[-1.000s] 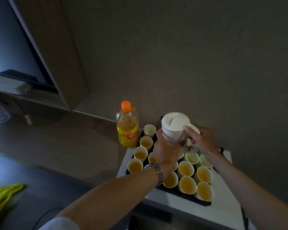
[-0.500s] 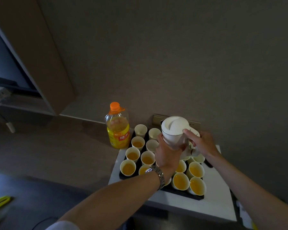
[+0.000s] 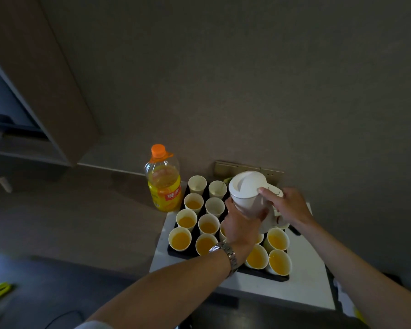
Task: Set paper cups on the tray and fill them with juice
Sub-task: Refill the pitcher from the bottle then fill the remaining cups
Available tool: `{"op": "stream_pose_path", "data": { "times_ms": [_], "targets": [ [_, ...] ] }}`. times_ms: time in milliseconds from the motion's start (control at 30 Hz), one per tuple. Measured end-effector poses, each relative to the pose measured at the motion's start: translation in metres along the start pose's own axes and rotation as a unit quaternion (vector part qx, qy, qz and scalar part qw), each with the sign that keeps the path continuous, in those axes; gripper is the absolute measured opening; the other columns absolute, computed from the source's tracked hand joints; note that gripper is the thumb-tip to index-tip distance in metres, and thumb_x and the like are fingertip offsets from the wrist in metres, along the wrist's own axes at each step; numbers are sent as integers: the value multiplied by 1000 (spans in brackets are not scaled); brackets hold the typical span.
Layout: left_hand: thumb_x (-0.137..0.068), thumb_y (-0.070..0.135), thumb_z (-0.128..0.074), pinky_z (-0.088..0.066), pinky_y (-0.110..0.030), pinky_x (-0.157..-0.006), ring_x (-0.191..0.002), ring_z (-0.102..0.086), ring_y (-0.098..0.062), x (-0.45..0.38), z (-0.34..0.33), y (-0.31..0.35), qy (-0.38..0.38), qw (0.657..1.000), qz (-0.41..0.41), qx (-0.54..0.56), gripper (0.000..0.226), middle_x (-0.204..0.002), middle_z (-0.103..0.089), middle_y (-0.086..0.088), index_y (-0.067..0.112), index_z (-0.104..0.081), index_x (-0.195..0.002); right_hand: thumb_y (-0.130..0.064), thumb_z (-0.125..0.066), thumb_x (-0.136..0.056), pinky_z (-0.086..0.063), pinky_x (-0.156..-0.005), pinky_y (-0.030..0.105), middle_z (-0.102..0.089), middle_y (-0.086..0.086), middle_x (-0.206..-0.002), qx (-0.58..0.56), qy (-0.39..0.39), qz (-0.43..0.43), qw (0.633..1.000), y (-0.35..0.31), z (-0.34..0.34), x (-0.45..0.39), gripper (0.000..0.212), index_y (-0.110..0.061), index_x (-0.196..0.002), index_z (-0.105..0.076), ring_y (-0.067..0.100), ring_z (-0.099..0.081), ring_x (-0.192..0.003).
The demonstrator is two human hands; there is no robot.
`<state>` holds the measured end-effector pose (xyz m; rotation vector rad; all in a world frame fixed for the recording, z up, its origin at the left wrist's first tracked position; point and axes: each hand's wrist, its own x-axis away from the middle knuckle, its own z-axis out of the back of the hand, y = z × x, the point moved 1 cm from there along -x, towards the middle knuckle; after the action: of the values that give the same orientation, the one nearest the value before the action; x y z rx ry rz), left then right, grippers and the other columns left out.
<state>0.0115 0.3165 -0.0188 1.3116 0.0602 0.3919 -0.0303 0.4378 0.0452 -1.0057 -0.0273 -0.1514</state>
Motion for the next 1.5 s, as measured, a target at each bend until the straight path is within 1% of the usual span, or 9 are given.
{"op": "stream_pose_path", "data": {
  "times_ms": [167, 367, 733, 867, 933, 1067, 1233, 1400, 1500],
  "targets": [
    [-40, 94, -55, -59, -36, -92, -120, -64, -20, 1, -1, -3, -14, 1000, 13, 5, 124, -137, -62, 4, 28, -33, -143, -36, -77, -87, -38, -53, 24, -54, -18, -40, 7, 2, -4, 1000, 2, -1, 0, 42, -21, -53, -58, -5, -53, -43],
    [-37, 101, -52, -60, -39, -91, -119, -65, -21, 3, -3, -6, -23, 999, 23, 15, 129, -136, -63, 3, 29, -31, -142, -42, -79, -84, -41, -54, 25, -60, -16, -46, 20, 8, -1, 1000, 7, -2, -2, 38, -18, -57, -65, 3, -57, -53],
    [-37, 102, -53, -60, -38, -88, -118, -66, -23, 11, -8, -6, -25, 999, 44, 4, 136, -136, -63, 0, 24, -29, -147, -49, -78, -81, -42, -52, 26, -63, -7, -50, 77, 12, 13, 997, 15, 0, -3, 45, -11, -61, -70, 6, -59, -51],
    [-59, 76, -82, -60, -40, -90, -118, -65, -23, 11, -13, -7, -27, 998, 60, 0, 114, -135, -63, 0, 23, -30, -146, -51, -78, -80, -41, -52, 29, -61, 0, -51, 99, 15, 6, 995, 15, 1, -3, 51, -6, -61, -66, 14, -59, -51],
    [-64, 67, -85, -59, -39, -91, -120, -64, -23, 10, -15, -11, -23, 998, 60, -8, 109, -136, -62, 0, 23, -29, -147, -55, -77, -79, -43, -53, 31, -65, 9, -57, 107, 15, 12, 994, 17, 1, -3, 56, -2, -64, -67, 21, -63, -56],
    [-57, 80, -74, -58, -35, -89, -122, -63, -22, 13, -16, -12, -23, 998, 49, -10, 119, -139, -60, 0, 23, -27, -150, -55, -78, -79, -42, -53, 32, -67, 14, -62, 107, 19, 16, 994, 18, 1, -2, 58, 0, -64, -67, 21, -62, -56],
    [-67, 65, -84, -59, -36, -89, -121, -64, -22, 12, -17, -17, -21, 998, 50, -11, 109, -138, -61, 1, 23, -27, -150, -49, -79, -81, -40, -51, 28, -60, -4, -51, 100, 16, 9, 995, 13, 1, 3, 46, -12, -57, -65, 8, -57, -50],
    [-50, 88, -69, -59, -36, -89, -121, -64, -22, 16, -14, -11, -23, 999, 48, 7, 124, -137, -62, 1, 24, -28, -148, -51, -78, -81, -43, -53, 30, -65, 1, -56, 99, 19, 15, 995, 13, 1, 5, 47, -10, -60, -68, 16, -63, -57],
    [-58, 79, -77, -59, -36, -90, -120, -64, -22, 17, -14, -10, -21, 999, 43, -1, 117, -137, -62, 1, 24, -28, -149, -50, -78, -82, -40, -50, 26, -59, -9, -46, 95, 20, 9, 995, 10, 2, 6, 46, -15, -54, -65, 3, -58, -49]
  ]
}}
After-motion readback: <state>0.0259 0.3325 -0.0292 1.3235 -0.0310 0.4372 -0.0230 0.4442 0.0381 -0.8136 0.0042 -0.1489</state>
